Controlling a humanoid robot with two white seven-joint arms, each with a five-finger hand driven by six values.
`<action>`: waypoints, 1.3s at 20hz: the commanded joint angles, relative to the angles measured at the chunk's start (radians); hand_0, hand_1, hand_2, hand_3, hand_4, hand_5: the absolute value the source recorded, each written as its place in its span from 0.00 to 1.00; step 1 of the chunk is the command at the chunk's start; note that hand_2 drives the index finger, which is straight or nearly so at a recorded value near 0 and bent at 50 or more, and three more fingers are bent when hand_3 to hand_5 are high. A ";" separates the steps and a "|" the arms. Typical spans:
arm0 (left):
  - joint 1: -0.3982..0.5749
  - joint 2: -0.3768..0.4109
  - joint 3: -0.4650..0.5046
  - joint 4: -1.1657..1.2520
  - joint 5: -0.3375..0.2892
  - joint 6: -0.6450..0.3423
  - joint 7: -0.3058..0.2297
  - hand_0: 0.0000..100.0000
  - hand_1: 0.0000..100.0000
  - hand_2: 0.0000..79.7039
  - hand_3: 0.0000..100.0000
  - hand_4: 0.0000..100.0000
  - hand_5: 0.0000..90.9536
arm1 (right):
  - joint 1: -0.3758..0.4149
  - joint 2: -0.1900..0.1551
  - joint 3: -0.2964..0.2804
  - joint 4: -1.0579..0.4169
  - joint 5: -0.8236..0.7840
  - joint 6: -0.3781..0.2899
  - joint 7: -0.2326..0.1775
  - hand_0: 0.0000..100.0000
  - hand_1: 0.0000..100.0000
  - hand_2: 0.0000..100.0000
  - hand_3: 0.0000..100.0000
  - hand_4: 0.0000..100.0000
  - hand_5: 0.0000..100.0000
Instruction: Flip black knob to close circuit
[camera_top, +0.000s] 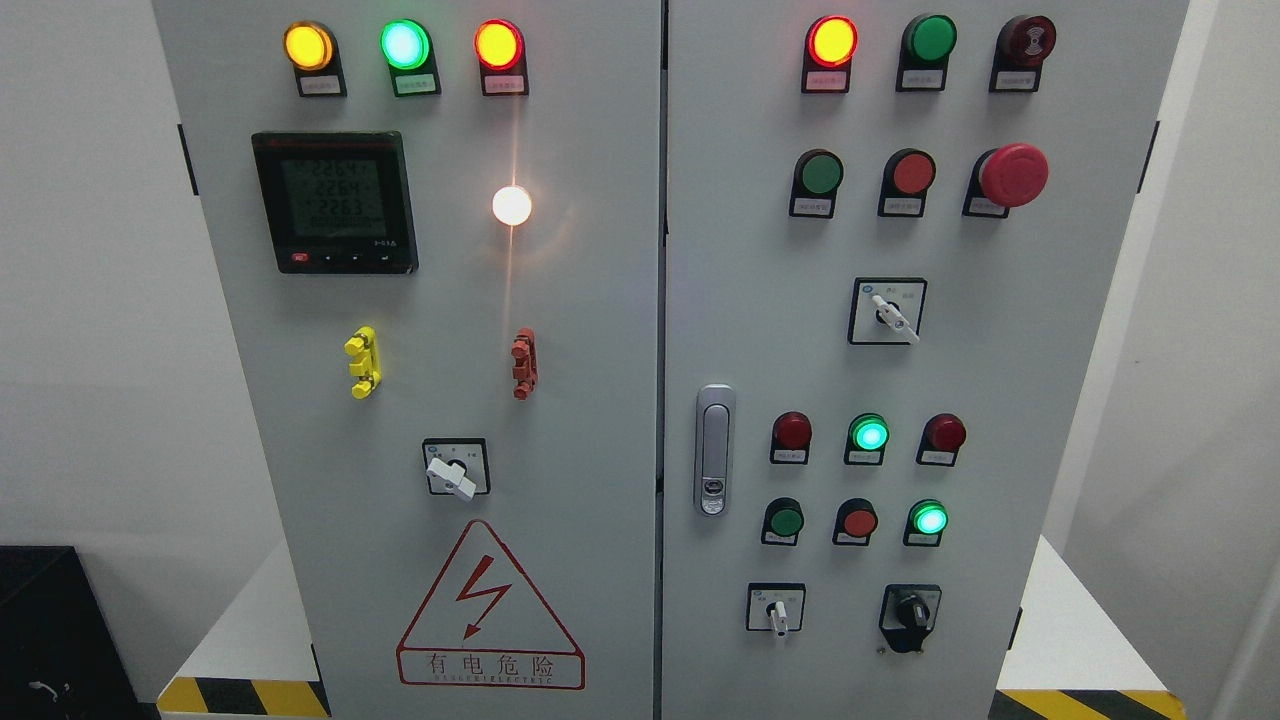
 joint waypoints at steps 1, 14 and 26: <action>0.023 0.000 0.000 -0.029 0.000 0.001 0.000 0.12 0.56 0.00 0.00 0.00 0.00 | -0.014 -0.012 0.032 0.048 0.003 0.007 0.000 0.00 0.04 0.00 0.00 0.00 0.00; 0.021 0.000 0.000 -0.029 0.000 0.001 0.000 0.12 0.56 0.00 0.00 0.00 0.00 | -0.050 -0.001 -0.085 0.071 -0.046 -0.129 0.029 0.00 0.03 0.00 0.00 0.00 0.00; 0.023 0.000 0.000 -0.029 0.000 0.001 0.000 0.12 0.56 0.00 0.00 0.00 0.00 | 0.048 0.090 -0.230 -0.541 -0.043 -0.210 -0.035 0.00 0.02 0.12 0.28 0.26 0.00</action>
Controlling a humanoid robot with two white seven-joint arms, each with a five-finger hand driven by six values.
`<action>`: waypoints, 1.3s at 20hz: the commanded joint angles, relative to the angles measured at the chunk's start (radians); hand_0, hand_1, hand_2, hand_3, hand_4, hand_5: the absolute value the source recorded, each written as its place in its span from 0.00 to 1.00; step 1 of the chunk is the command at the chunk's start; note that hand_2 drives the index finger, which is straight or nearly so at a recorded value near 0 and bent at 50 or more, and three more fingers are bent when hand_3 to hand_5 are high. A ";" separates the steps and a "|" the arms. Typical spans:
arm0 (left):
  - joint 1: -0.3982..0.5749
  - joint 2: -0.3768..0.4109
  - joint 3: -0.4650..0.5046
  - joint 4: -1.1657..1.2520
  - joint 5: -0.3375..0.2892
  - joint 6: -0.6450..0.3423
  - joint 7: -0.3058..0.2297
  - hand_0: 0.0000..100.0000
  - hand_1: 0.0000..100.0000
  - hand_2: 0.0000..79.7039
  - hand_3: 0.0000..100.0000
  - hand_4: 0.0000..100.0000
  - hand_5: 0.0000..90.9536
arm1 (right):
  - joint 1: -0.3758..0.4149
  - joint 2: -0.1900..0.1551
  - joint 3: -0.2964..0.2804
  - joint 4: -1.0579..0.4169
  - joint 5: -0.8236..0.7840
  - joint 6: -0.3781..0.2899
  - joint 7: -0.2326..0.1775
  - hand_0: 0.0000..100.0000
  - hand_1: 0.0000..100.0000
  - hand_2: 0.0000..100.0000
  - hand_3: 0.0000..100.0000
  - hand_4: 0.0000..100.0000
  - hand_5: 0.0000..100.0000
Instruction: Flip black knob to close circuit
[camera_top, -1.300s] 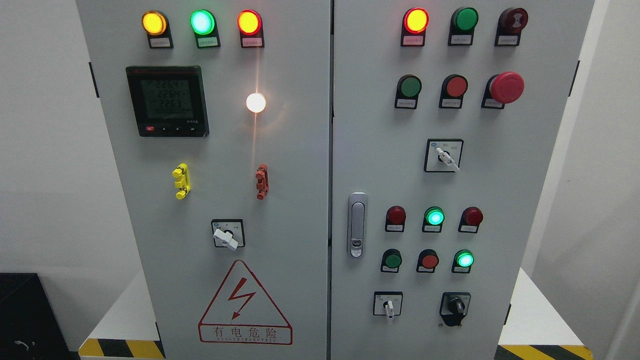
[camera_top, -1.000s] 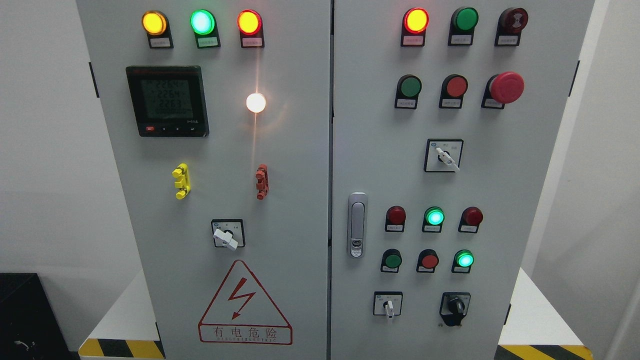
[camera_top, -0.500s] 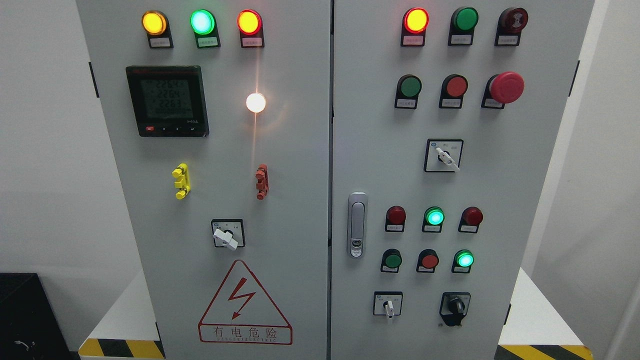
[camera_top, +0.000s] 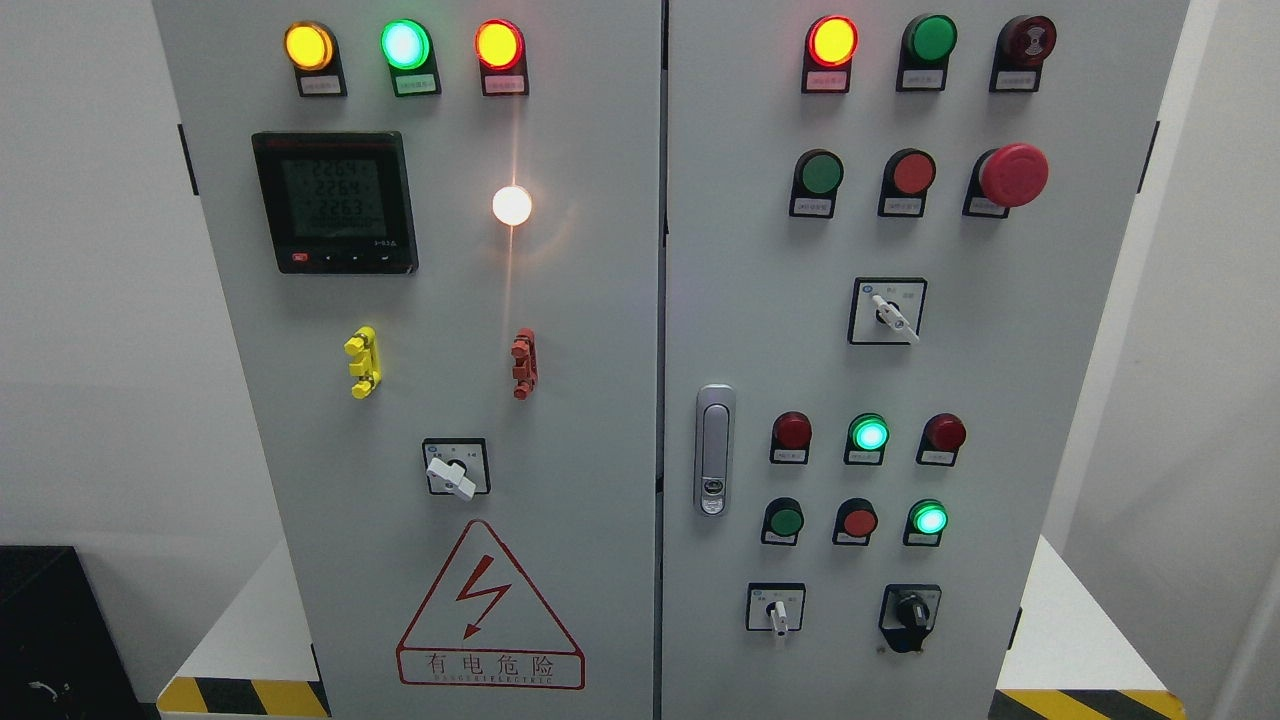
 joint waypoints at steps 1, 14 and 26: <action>0.023 0.000 0.000 -0.029 0.000 0.001 0.000 0.12 0.56 0.00 0.00 0.00 0.00 | 0.038 0.047 -0.082 -0.428 -0.001 0.002 -0.061 0.00 0.02 0.13 0.30 0.29 0.00; 0.023 0.000 0.000 -0.029 0.000 0.001 0.000 0.12 0.56 0.00 0.00 0.00 0.00 | 0.106 0.058 -0.085 -0.982 0.151 0.087 -0.144 0.00 0.02 0.27 0.50 0.44 0.31; 0.023 0.000 0.000 -0.029 0.000 0.001 0.000 0.12 0.56 0.00 0.00 0.00 0.00 | 0.104 0.058 -0.076 -1.179 0.365 0.104 -0.187 0.00 0.01 0.49 0.71 0.63 0.55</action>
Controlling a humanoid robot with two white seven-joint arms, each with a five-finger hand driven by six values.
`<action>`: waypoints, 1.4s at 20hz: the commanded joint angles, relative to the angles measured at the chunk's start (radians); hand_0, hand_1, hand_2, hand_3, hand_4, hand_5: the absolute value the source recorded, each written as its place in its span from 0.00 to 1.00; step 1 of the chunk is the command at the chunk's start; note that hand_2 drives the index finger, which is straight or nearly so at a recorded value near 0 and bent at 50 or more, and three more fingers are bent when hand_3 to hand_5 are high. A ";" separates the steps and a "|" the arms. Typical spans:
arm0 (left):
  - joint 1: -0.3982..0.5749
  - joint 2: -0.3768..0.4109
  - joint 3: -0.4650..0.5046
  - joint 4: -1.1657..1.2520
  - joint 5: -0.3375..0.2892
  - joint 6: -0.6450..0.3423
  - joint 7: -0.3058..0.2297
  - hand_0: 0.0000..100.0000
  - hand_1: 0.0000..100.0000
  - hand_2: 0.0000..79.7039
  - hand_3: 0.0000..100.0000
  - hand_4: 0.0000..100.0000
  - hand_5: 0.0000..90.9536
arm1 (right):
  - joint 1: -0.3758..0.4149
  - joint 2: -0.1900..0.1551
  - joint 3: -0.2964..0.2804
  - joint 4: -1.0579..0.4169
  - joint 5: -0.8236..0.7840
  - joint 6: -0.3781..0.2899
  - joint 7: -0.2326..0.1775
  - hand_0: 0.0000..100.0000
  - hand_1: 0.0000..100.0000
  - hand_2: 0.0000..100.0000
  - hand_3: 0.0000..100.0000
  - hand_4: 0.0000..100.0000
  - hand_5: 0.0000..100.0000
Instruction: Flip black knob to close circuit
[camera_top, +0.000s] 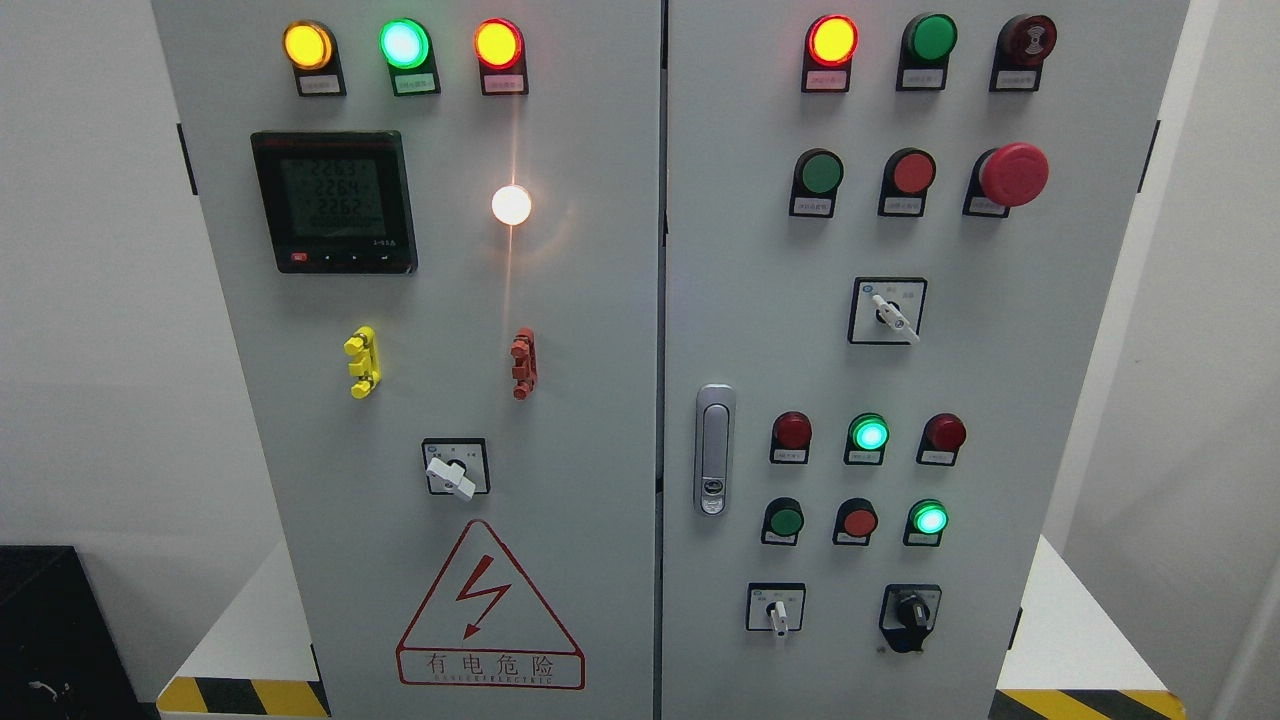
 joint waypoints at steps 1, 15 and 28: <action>0.023 0.000 0.000 -0.029 0.000 0.001 0.000 0.12 0.56 0.00 0.00 0.00 0.00 | -0.002 0.005 -0.004 -0.267 0.113 0.023 -0.014 0.00 0.01 0.50 0.73 0.64 0.56; 0.023 0.000 0.000 -0.029 0.000 0.001 0.000 0.12 0.56 0.00 0.00 0.00 0.00 | -0.087 0.010 0.059 -0.403 0.537 0.303 -0.166 0.00 0.00 0.84 1.00 0.94 0.96; 0.023 0.000 0.000 -0.029 0.000 0.001 0.000 0.12 0.56 0.00 0.00 0.00 0.00 | -0.198 0.016 0.108 -0.411 0.788 0.354 -0.174 0.00 0.00 0.89 1.00 0.98 1.00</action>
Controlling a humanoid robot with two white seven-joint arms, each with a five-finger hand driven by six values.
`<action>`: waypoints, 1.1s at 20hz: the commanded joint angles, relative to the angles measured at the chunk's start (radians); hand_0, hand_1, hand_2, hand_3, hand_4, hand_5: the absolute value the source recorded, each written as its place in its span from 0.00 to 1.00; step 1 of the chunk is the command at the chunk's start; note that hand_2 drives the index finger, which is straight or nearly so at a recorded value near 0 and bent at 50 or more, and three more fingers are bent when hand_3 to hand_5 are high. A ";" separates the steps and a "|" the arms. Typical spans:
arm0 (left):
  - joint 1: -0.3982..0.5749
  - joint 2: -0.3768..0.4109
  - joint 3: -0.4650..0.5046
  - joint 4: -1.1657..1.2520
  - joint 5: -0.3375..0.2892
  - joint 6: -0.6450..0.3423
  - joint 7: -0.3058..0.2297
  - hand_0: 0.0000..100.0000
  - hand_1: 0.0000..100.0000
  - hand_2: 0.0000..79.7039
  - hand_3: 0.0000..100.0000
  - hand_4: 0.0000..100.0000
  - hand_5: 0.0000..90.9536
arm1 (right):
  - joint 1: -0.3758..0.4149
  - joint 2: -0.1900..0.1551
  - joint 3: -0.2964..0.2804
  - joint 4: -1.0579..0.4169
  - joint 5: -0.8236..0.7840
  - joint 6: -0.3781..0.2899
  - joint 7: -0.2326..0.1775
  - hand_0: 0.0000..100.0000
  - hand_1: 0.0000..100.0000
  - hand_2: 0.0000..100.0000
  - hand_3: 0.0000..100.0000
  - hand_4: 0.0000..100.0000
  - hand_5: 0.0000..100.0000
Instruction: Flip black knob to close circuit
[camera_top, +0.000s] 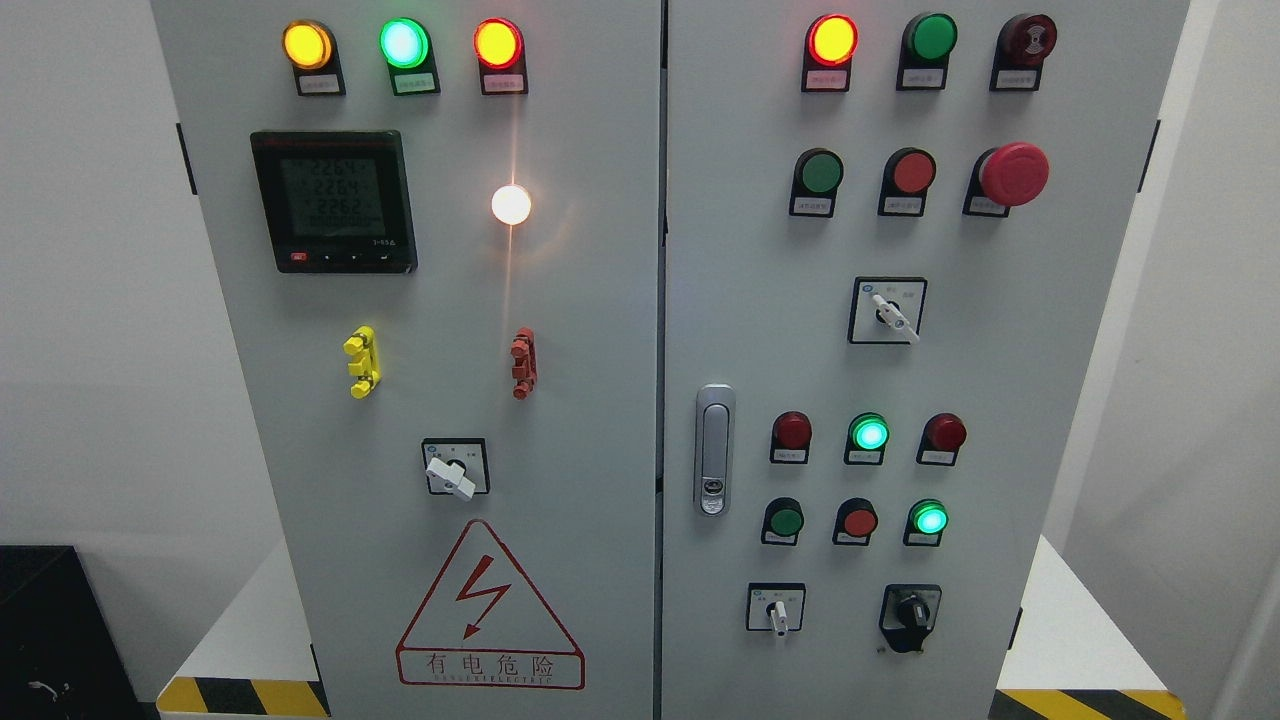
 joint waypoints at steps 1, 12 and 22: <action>0.023 0.000 0.000 -0.029 0.000 0.001 0.000 0.12 0.56 0.00 0.00 0.00 0.00 | -0.068 0.009 0.058 -0.045 0.115 0.018 0.004 0.00 0.00 0.89 1.00 0.99 1.00; 0.023 0.000 0.000 -0.029 0.000 0.001 0.000 0.12 0.56 0.00 0.00 0.00 0.00 | -0.172 0.014 0.088 -0.002 0.219 0.073 0.014 0.00 0.00 0.88 1.00 0.99 1.00; 0.023 0.000 0.000 -0.029 0.000 0.001 0.000 0.12 0.56 0.00 0.00 0.00 0.00 | -0.264 0.017 0.093 0.059 0.331 0.073 0.034 0.00 0.01 0.86 1.00 0.98 1.00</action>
